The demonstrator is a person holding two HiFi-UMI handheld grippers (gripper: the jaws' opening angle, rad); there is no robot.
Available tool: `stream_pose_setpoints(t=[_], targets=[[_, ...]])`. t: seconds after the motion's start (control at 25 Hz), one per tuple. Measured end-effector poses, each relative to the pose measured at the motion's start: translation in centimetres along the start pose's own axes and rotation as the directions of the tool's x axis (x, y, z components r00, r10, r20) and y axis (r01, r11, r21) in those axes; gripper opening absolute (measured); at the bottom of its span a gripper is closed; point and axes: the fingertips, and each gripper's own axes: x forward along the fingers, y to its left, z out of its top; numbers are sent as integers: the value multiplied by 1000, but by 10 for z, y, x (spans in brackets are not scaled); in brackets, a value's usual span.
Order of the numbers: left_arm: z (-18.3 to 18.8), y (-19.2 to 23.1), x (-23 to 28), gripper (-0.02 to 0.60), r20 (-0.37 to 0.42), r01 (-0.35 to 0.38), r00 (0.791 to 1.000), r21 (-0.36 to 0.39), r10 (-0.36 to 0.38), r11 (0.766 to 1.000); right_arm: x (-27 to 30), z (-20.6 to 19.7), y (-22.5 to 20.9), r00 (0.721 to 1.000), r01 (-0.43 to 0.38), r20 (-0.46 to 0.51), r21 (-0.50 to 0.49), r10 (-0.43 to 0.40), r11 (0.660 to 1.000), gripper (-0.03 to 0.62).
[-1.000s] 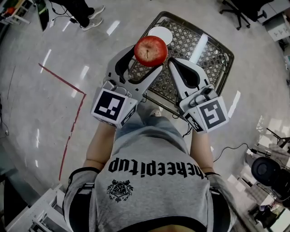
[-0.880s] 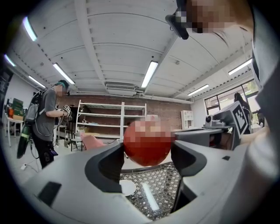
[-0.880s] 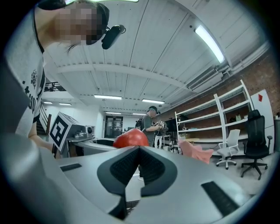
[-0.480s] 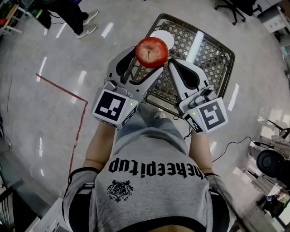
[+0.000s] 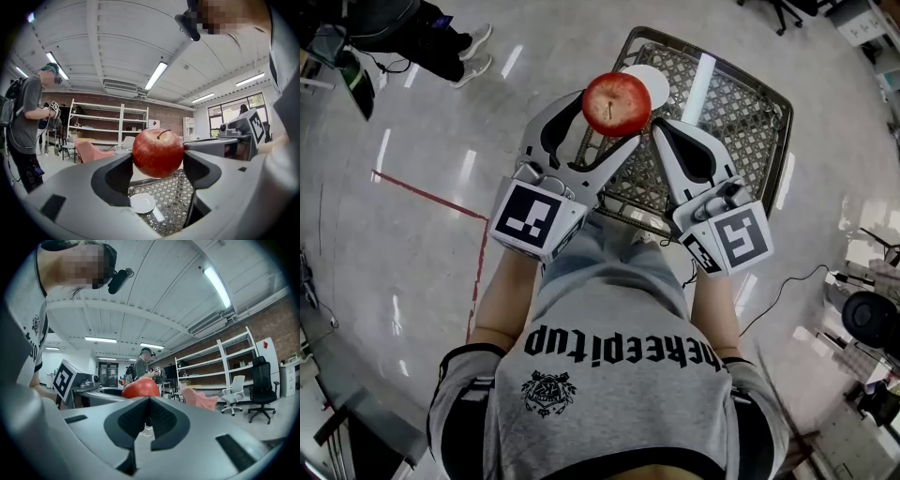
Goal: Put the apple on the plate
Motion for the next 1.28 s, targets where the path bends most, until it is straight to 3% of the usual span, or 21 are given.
stream_pose_setpoints(t=[0.28, 0.52, 0.8, 1.28], targets=[[-7, 22, 6, 379, -9, 55, 998, 3, -55, 998, 22, -7, -2, 998, 56, -1, 12, -56, 998, -2], [-7, 30, 0, 379, -68, 111, 991, -10, -112, 994, 31, -1, 2, 994, 111, 7, 16, -111, 994, -2], [-5, 48, 18, 379, -19, 176, 984, 9, -176, 984, 47, -6, -8, 985, 175, -7, 24, -175, 984, -2], [-11, 55, 24, 378, -21, 285, 958, 13, -285, 958, 51, -9, -9, 956, 294, -6, 28, -294, 955, -2]])
